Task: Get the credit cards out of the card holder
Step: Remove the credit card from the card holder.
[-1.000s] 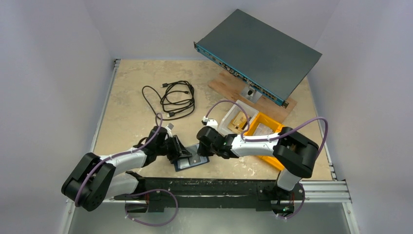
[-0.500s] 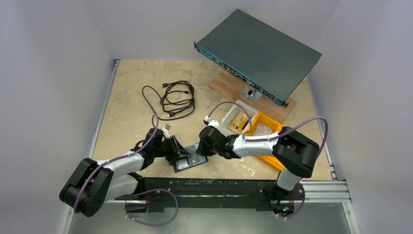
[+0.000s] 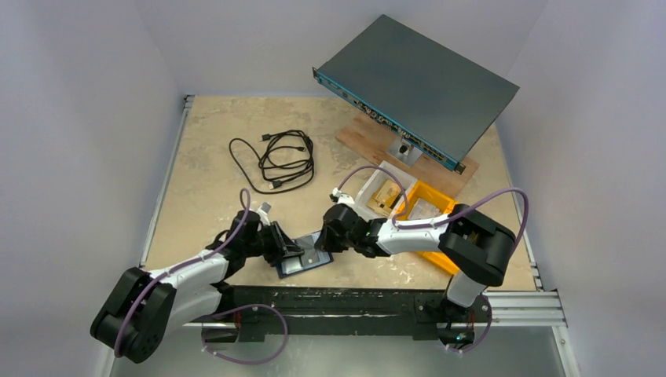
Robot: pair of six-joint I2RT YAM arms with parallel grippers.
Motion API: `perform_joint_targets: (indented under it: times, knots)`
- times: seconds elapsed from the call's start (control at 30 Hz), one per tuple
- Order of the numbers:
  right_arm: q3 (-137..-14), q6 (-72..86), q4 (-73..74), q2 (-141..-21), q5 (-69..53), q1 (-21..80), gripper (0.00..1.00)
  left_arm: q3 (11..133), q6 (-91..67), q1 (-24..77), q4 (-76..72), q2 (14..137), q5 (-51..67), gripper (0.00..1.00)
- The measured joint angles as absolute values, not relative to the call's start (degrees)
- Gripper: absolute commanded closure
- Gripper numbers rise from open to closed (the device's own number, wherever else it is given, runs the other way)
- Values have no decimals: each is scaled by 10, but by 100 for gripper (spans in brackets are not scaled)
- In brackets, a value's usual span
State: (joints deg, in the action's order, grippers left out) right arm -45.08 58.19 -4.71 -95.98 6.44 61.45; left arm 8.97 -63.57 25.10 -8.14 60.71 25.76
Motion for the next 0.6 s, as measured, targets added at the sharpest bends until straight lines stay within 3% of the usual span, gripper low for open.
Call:
perform_joint_targets:
  times: [0.23, 0.6]
  knots:
    - [-442, 590, -59, -957, 63, 613, 100, 84, -640, 248, -87, 591, 258, 77]
    - [-427, 602, -76, -951, 55, 607, 100, 66, -660, 232, -107, 576, 258, 84]
